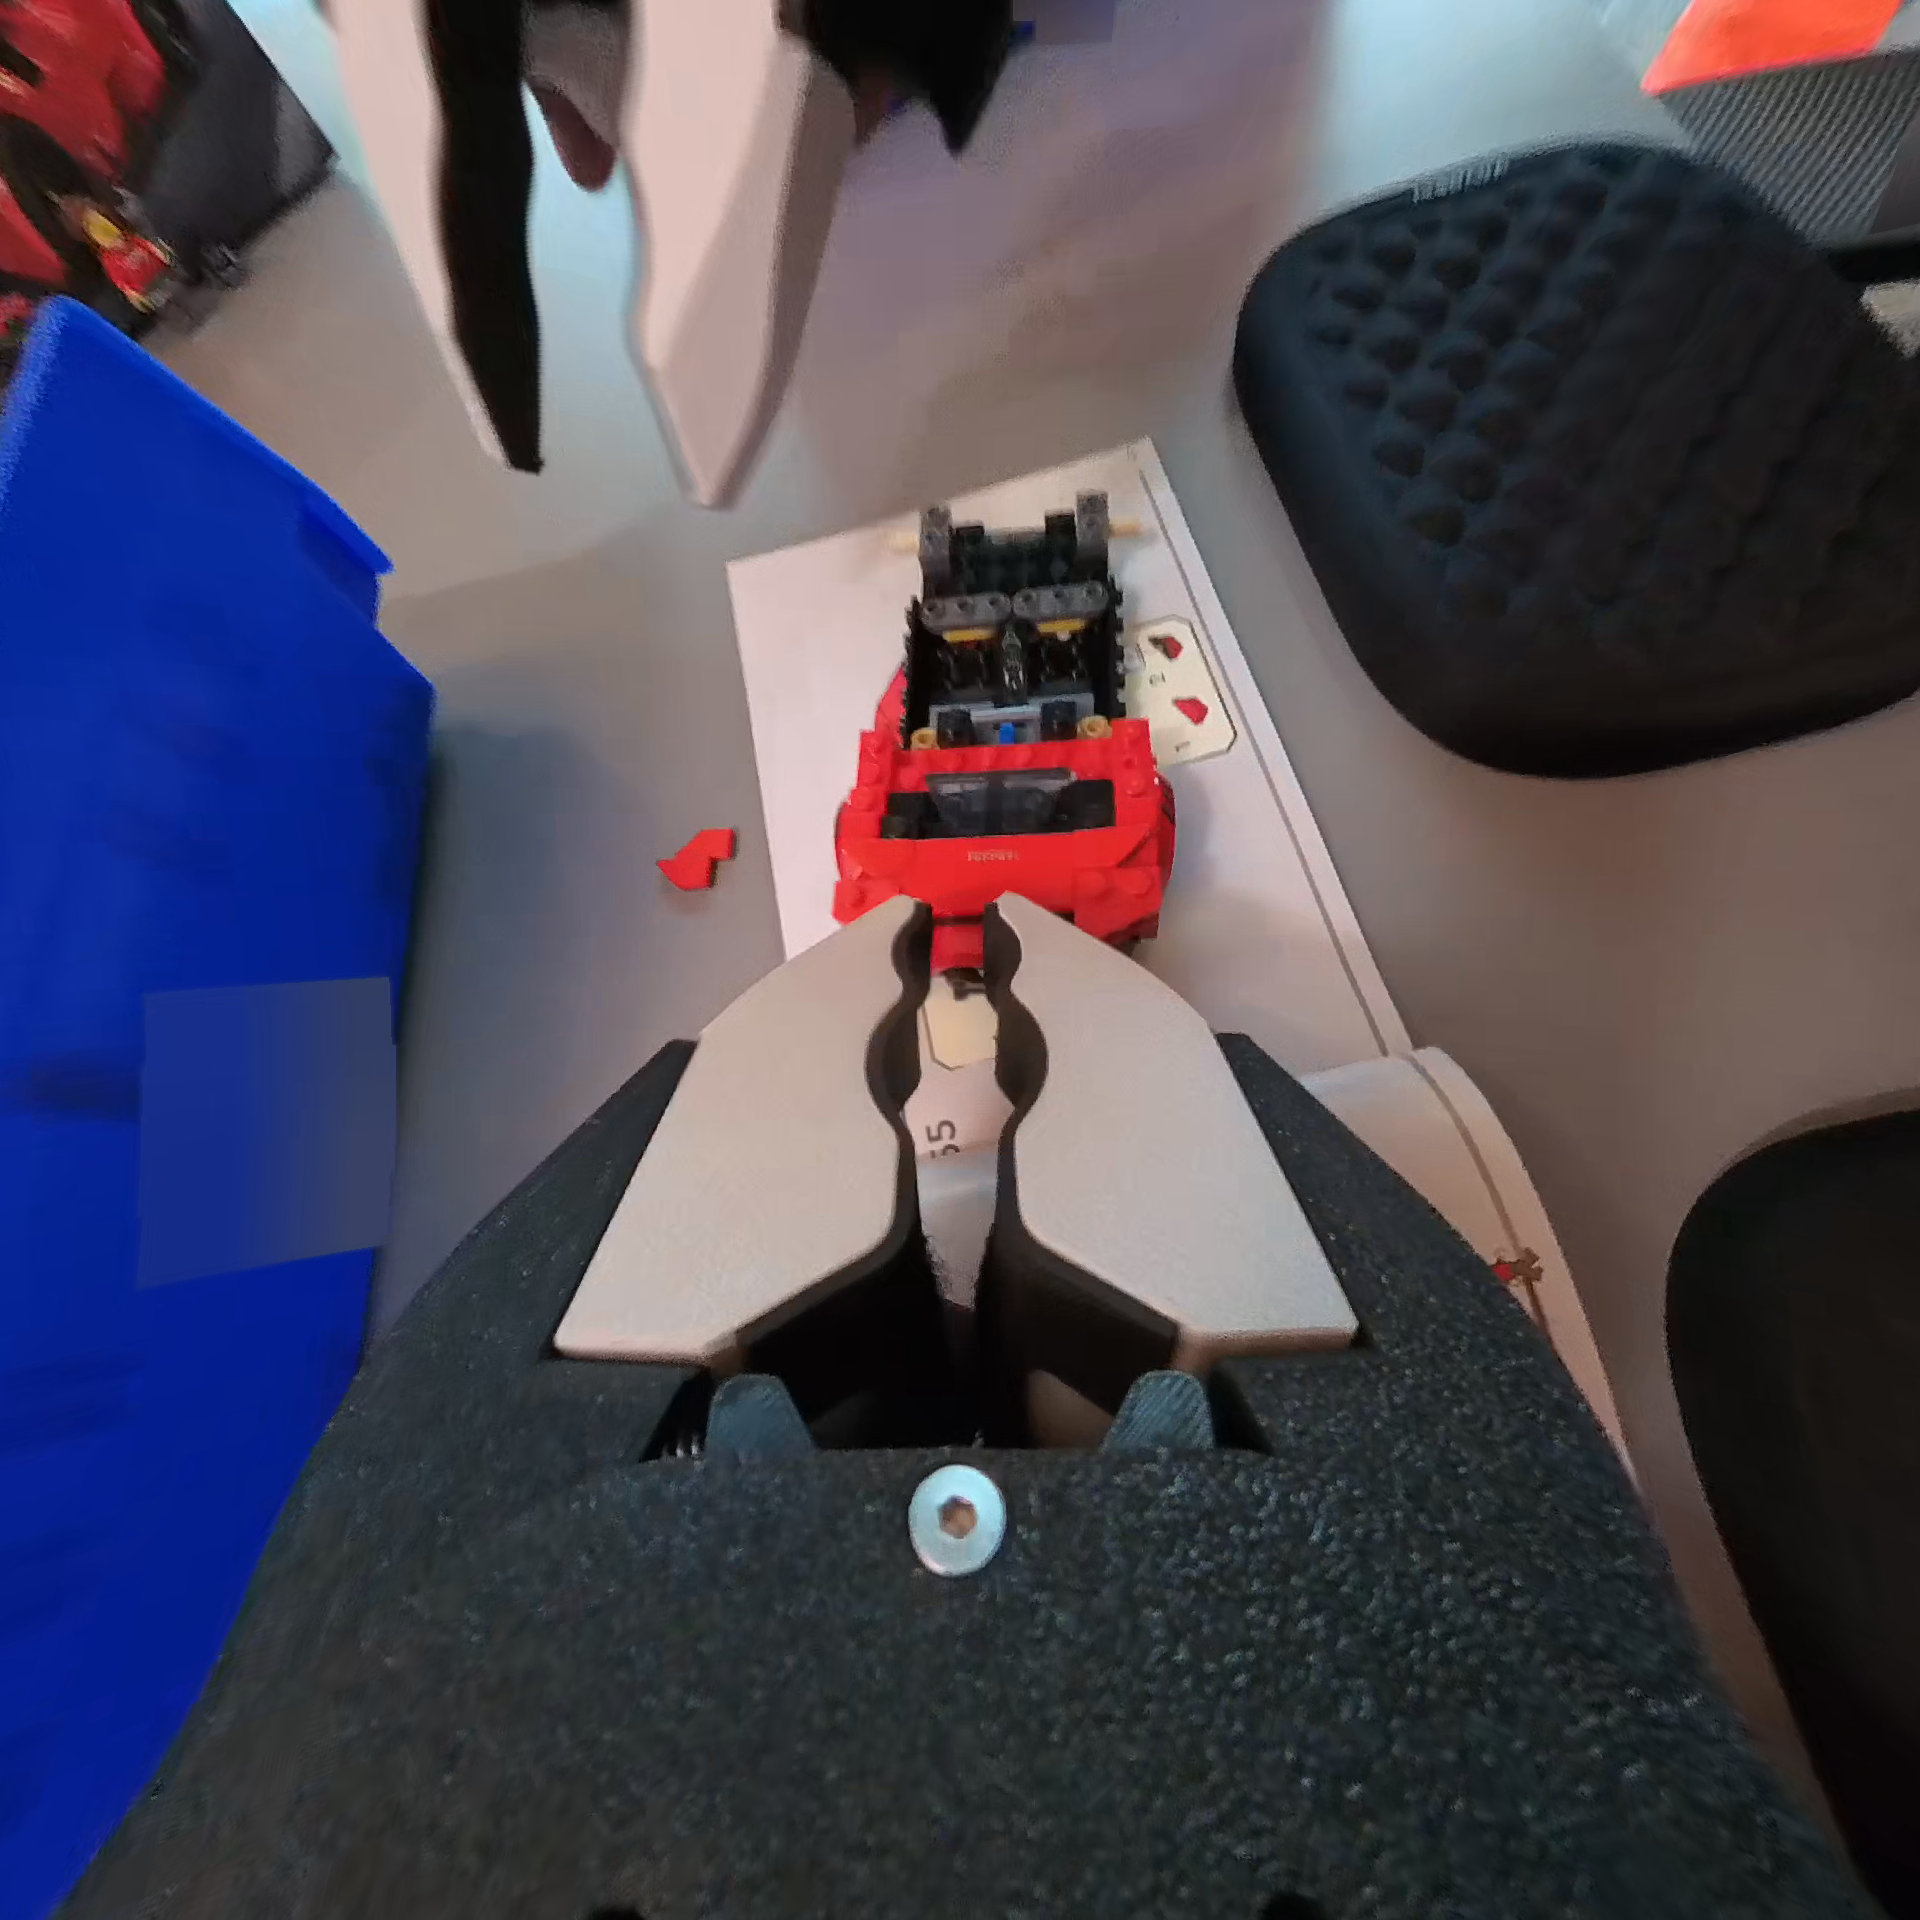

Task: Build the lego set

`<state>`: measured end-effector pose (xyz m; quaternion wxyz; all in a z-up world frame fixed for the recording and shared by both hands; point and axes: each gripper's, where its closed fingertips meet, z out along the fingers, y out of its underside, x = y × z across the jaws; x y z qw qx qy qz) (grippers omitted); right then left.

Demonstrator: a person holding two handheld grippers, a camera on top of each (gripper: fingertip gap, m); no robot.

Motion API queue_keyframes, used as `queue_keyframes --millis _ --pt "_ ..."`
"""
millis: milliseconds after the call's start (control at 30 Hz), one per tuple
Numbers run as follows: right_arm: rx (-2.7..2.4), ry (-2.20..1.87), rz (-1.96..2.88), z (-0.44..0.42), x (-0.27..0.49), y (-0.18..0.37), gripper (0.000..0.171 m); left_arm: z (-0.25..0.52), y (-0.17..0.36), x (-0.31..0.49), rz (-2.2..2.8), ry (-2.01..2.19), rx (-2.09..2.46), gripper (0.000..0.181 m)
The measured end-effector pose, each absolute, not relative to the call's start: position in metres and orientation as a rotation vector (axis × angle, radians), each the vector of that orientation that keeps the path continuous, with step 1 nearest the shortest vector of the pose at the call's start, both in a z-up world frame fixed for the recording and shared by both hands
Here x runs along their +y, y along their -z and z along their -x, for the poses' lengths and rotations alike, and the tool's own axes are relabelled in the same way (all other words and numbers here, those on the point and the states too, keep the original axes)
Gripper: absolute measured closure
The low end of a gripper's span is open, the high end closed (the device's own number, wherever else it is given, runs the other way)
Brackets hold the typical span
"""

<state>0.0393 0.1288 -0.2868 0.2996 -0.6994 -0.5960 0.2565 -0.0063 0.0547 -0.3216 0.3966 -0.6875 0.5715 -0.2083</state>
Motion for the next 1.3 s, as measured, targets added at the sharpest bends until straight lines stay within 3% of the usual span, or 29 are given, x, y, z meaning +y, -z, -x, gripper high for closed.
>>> queue_keyframes --millis 233,567,1300 --pt "-1.511 -1.021 1.903 -0.064 0.116 0.303 0.121 0.014 0.303 0.064 1.719 0.455 1.322 0.165" --pt "-1.737 -0.935 1.661 -0.061 0.086 0.315 0.170 0.007 0.301 0.049 1.797 0.349 1.203 0.172" --pt "-1.854 -0.841 1.804 -0.024 0.089 0.336 0.171 0.007 0.327 0.062 1.929 0.346 1.044 0.178"
